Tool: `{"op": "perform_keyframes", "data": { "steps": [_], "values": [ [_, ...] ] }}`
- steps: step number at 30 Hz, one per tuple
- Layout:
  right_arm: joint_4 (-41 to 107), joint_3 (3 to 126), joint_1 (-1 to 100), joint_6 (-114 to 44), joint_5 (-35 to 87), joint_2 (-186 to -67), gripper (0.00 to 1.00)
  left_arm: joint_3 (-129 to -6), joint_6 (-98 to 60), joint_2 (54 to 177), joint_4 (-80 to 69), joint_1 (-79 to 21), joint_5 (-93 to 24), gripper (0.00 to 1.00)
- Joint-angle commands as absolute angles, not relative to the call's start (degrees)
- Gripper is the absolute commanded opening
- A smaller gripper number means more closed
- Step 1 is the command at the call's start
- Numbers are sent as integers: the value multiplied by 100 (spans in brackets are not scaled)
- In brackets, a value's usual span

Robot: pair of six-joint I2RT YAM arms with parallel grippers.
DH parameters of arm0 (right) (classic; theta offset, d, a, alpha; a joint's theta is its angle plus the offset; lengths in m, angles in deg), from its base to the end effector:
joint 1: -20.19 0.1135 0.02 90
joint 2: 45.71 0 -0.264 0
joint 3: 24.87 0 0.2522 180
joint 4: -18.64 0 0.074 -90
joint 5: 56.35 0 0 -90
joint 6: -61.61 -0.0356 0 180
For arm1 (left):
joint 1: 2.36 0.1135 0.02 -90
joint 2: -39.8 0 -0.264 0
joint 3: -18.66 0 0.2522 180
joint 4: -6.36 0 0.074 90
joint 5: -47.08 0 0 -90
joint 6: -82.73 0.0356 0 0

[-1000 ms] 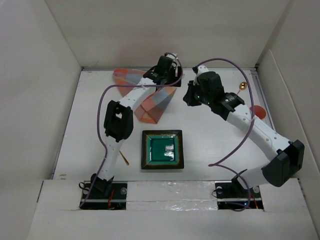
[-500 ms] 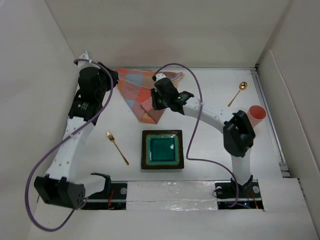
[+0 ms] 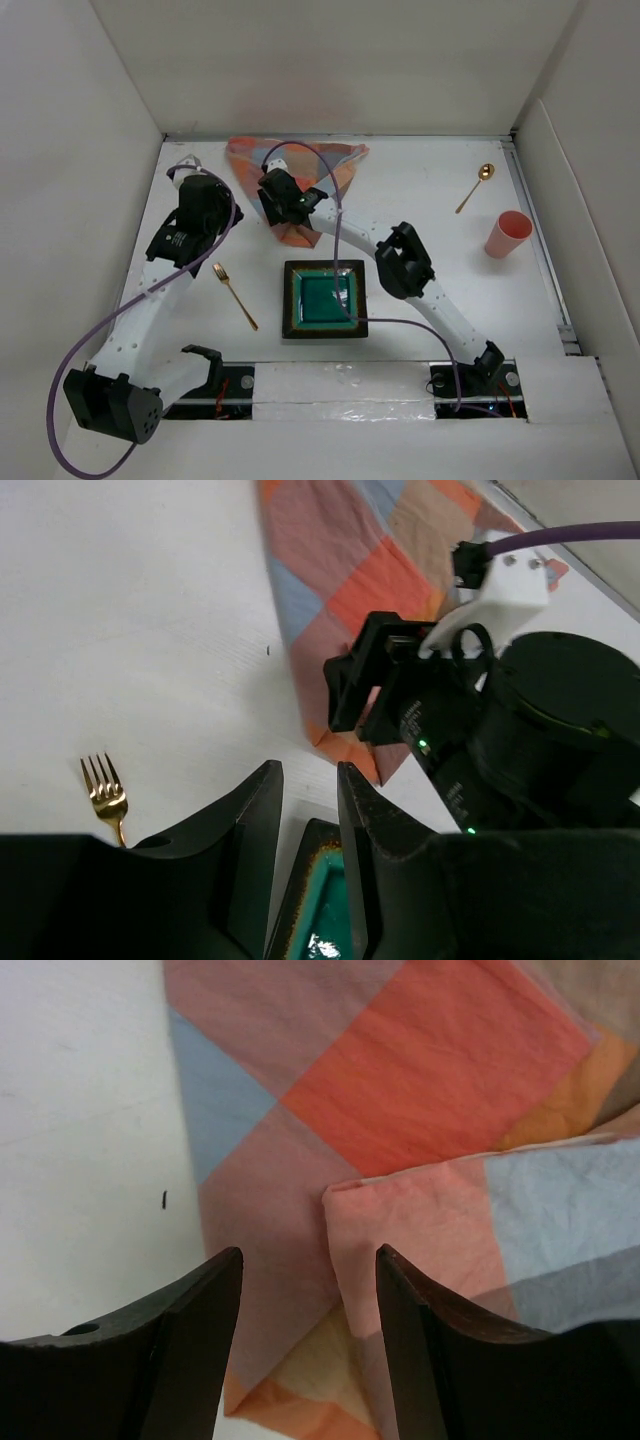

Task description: Set the dinner table for one person

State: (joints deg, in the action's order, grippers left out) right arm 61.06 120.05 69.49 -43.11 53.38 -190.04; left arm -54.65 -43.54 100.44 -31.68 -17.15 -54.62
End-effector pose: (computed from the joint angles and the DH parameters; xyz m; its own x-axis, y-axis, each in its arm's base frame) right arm 0.3787 0.4218 0.1983 -0.5603 -0.2846 -0.7779 -0.4211 0.9066 -0.0284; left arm 0.2290 -0.0530 0.3523 -0.3771 -0.4996 -0.7799 -0.1864 0.8657 -0.4645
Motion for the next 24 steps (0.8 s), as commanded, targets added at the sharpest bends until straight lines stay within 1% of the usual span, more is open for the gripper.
{"op": "perform_keyframes", "data": {
  "steps": [1,6,13,16,18,23,24],
  "values": [
    [6518,12853,6976,-4218,5703,-19336,61,-5443,-4322,9720,-3245,-1721,-5637,26],
    [6404,13136,7029,-4245,6124,-19635,61,-5250,-4330,9526,-3201,-1721,-5435,25],
    [6307,13242,7090,-4297,6722,-19724,55,-5126,-4234,9456,-3193,-1721,-5452,25],
    [6175,13049,7090,-4315,6618,-19679,53,-5083,-4216,9491,-3131,-1721,-5434,25],
    [6272,13101,7038,-4368,6582,-19723,49,-5056,-4216,9517,-3087,-1721,-5417,24],
    [6352,12891,7038,-4517,6494,-19671,48,-5004,-4181,9526,-3034,-1721,-5443,25],
    [6325,12838,7038,-4509,6494,-19653,46,-4995,-4172,9526,-3017,-1721,-5443,25]
  ]
}}
